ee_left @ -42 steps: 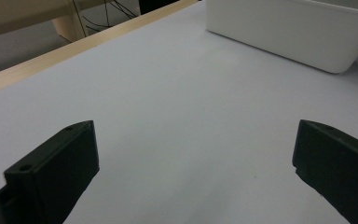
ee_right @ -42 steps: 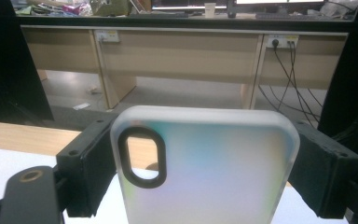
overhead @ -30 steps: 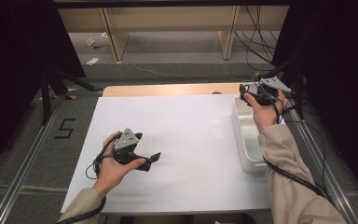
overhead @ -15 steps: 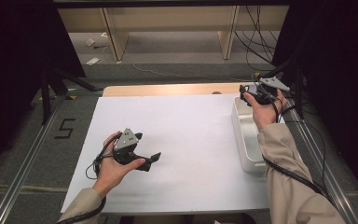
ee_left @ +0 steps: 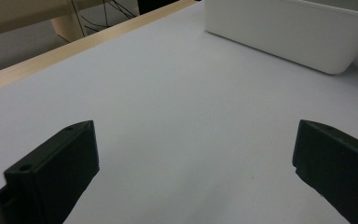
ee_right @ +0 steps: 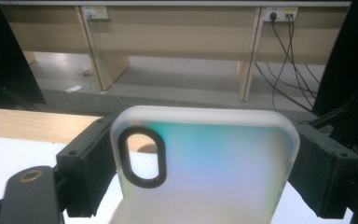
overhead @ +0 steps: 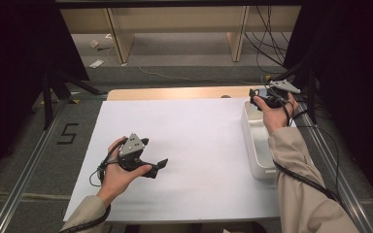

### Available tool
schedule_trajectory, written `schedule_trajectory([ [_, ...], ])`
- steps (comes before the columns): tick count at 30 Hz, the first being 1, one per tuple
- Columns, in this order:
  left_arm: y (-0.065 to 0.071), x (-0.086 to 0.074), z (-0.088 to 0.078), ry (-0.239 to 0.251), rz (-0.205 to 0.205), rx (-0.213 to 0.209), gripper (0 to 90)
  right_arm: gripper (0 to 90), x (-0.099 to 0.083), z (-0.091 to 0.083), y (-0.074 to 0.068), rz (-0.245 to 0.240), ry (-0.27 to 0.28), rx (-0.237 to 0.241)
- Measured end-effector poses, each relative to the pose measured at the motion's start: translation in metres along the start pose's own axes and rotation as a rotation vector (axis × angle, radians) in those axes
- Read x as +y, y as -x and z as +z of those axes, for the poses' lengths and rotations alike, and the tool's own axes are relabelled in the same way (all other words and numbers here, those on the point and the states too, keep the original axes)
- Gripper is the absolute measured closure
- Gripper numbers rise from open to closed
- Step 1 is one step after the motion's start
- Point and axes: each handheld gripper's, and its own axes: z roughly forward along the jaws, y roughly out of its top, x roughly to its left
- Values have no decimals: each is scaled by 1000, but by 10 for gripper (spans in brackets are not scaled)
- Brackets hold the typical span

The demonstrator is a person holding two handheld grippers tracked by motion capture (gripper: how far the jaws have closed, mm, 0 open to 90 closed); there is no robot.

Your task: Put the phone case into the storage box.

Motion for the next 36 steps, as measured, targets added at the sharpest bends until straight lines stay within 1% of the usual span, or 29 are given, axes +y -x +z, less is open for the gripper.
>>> schedule_trajectory([
  [4,0,0,0,0,0,-1,0,178,-1,3,-1,-9,-23,-4],
  [12,0,0,1,-1,-2,-1,0,178,-5,6,-2,-11,-31,-6],
  [21,0,0,1,0,-2,1,0,178,-10,11,-3,-15,-57,-14],
  [27,0,0,1,0,-2,1,0,178,-11,14,-2,-18,-65,-19],
  [29,0,0,2,-1,0,-1,0,178,-13,15,-2,-12,-69,-18],
  [36,0,0,1,1,-2,0,0,177,-12,18,-2,-10,-65,-23],
])
